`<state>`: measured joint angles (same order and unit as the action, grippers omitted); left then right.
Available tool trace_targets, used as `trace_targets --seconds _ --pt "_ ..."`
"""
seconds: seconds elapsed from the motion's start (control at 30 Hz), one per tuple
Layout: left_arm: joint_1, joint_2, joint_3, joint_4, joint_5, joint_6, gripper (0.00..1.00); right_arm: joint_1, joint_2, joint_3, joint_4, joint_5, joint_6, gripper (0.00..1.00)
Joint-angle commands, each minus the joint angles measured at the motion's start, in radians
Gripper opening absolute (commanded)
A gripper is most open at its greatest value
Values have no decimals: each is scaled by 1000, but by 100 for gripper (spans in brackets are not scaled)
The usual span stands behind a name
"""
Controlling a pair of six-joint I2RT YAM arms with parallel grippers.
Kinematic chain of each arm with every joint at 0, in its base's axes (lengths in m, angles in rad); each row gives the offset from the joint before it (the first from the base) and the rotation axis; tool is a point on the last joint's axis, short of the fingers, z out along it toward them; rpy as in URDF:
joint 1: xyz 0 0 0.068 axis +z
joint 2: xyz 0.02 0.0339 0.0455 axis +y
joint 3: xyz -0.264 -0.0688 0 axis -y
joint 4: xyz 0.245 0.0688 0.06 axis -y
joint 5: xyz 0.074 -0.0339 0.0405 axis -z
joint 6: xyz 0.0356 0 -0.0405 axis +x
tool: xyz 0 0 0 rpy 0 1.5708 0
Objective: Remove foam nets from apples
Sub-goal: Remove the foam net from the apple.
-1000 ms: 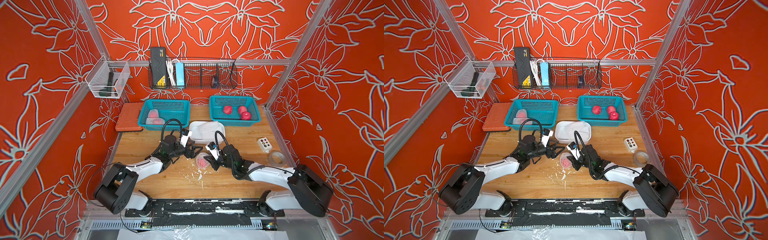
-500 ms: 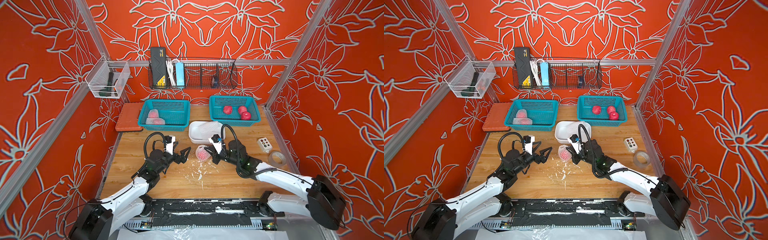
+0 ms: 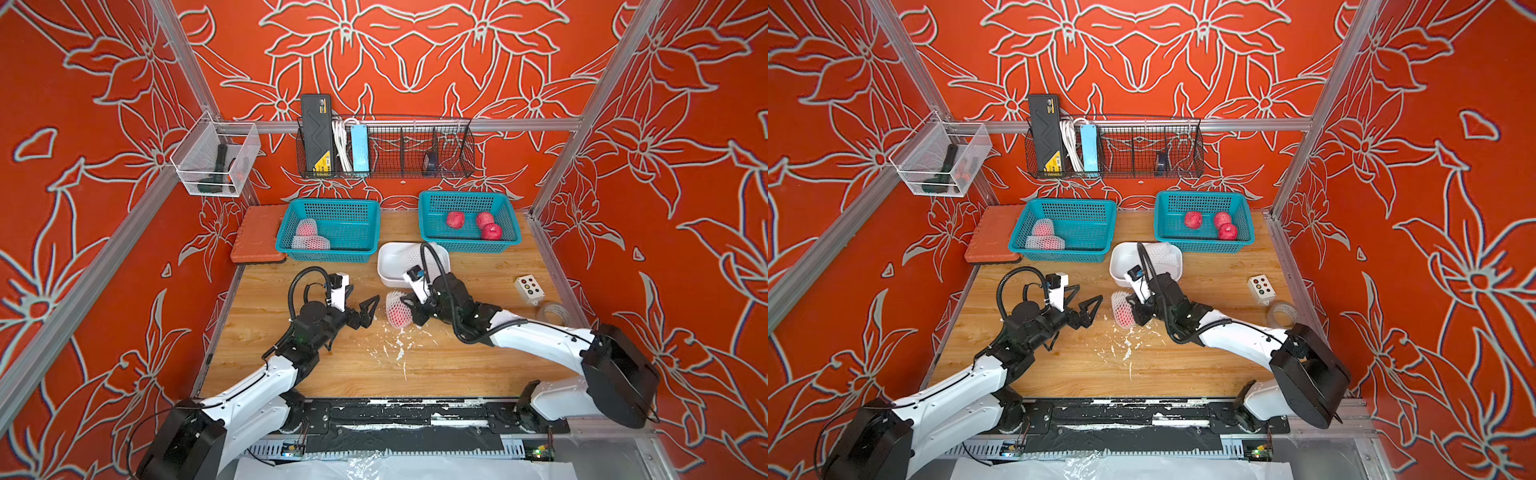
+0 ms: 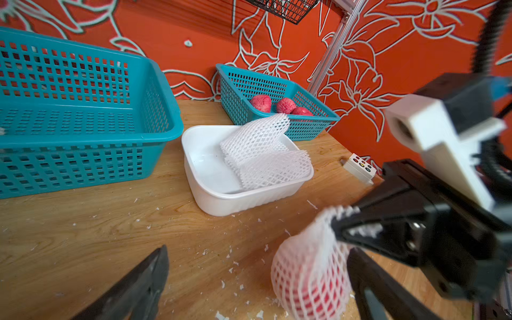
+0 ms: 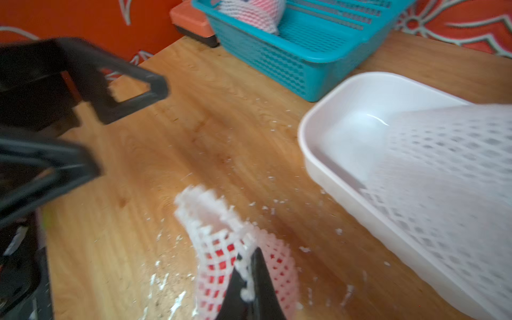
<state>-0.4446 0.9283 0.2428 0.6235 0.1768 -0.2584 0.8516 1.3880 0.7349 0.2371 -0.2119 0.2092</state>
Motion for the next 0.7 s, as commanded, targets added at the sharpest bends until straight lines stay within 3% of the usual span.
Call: trace_targets --seconds 0.0,0.03,0.07,0.13,0.17,0.23,0.33,0.4,0.47,0.5,0.53,0.57,0.6,0.67 --pt "4 7 -5 32 -9 14 98 -63 -35 -80 130 -26 97 0" --pt "4 14 -7 36 -10 14 98 -11 -34 -45 24 91 19 0" --pt "4 20 -7 36 -11 16 98 9 -12 8 -69 128 -23 0" --pt "4 28 1 28 -13 21 98 -44 0 4 -17 -9 36 0" --pt "4 32 3 30 -12 24 98 -51 -8 -35 65 -39 55 0" --pt "4 41 3 34 -12 28 98 -50 -15 -26 36 -2 85 0" --pt "4 50 13 28 -11 36 98 -127 0 -43 160 -167 200 0" --pt "4 52 11 39 -8 35 98 -72 -21 -5 45 -31 115 0" --pt "4 77 13 45 -3 31 98 -156 11 -33 185 -224 264 0" --pt "4 89 15 45 -3 29 98 -170 26 -54 260 -258 299 0" --pt "4 95 16 47 -2 27 98 -130 13 -35 161 -175 216 0" --pt "5 100 15 52 -2 28 98 -57 -3 24 -14 -6 89 0" --pt "4 105 15 55 -1 27 98 -42 -2 46 -62 26 66 0" --pt "4 114 19 50 1 28 98 -159 16 -47 206 -257 272 0"
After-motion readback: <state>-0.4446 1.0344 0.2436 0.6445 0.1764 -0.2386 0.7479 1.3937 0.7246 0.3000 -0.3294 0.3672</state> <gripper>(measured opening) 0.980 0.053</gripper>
